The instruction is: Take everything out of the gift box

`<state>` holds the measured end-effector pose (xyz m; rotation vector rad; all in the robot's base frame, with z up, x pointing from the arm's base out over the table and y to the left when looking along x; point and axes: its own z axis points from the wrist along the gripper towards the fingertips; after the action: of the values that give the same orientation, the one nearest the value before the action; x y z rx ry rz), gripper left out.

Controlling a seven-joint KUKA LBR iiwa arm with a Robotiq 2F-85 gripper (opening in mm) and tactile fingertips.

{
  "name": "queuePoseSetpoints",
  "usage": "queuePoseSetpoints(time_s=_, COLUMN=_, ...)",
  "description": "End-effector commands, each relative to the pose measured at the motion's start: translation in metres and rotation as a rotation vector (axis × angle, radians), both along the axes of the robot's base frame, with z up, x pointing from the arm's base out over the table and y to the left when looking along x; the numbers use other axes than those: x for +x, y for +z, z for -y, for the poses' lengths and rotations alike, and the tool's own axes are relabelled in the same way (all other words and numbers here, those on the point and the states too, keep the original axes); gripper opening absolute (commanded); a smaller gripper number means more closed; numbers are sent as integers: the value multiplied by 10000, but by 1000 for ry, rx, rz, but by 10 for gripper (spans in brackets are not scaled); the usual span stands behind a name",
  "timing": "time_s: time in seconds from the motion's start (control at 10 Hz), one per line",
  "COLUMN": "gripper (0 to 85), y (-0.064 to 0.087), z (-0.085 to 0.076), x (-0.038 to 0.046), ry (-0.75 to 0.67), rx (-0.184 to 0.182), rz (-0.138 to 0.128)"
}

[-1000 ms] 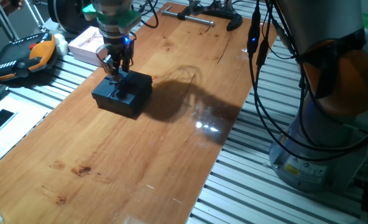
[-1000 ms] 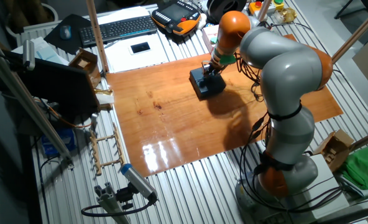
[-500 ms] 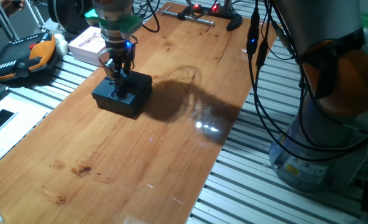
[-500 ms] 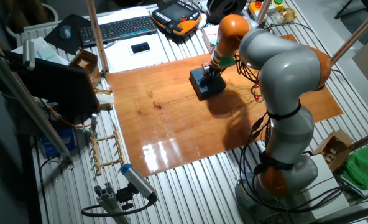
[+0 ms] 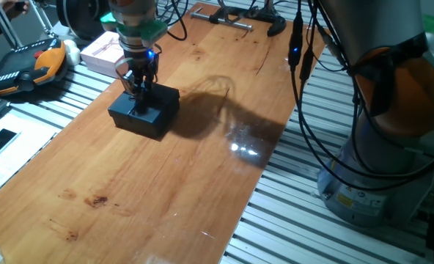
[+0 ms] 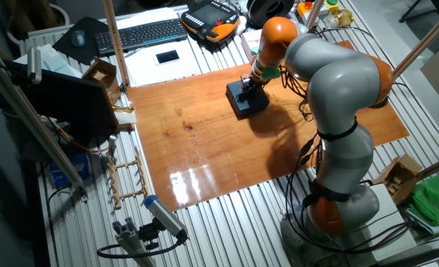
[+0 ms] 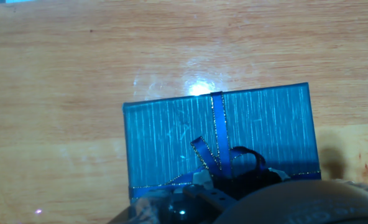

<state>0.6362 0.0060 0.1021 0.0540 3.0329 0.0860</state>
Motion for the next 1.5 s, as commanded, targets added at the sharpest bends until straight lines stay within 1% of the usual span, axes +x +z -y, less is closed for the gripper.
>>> queuePoseSetpoints(time_s=0.0, gripper=480, y=-7, z=-1, x=1, ry=1, rx=4, rz=0)
queuePoseSetpoints(time_s=0.2, gripper=473, y=-33, z=-13, x=4, ry=1, rx=8, rz=-2)
queuePoseSetpoints(time_s=0.3, gripper=473, y=-47, z=-1, x=3, ry=1, rx=2, rz=3)
queuePoseSetpoints(time_s=0.5, gripper=480, y=-2, z=55, x=14, ry=7, rx=-25, rz=6)
queuePoseSetpoints(time_s=0.6, gripper=480, y=8, z=62, x=18, ry=5, rx=-23, rz=6)
queuePoseSetpoints(time_s=0.8, gripper=473, y=-49, z=21, x=8, ry=0, rx=4, rz=1)
queuePoseSetpoints(time_s=1.0, gripper=470, y=-67, z=-9, x=1, ry=-3, rx=13, rz=-1)
queuePoseSetpoints(time_s=1.4, gripper=460, y=-104, z=-87, x=-21, ry=-8, rx=20, rz=2)
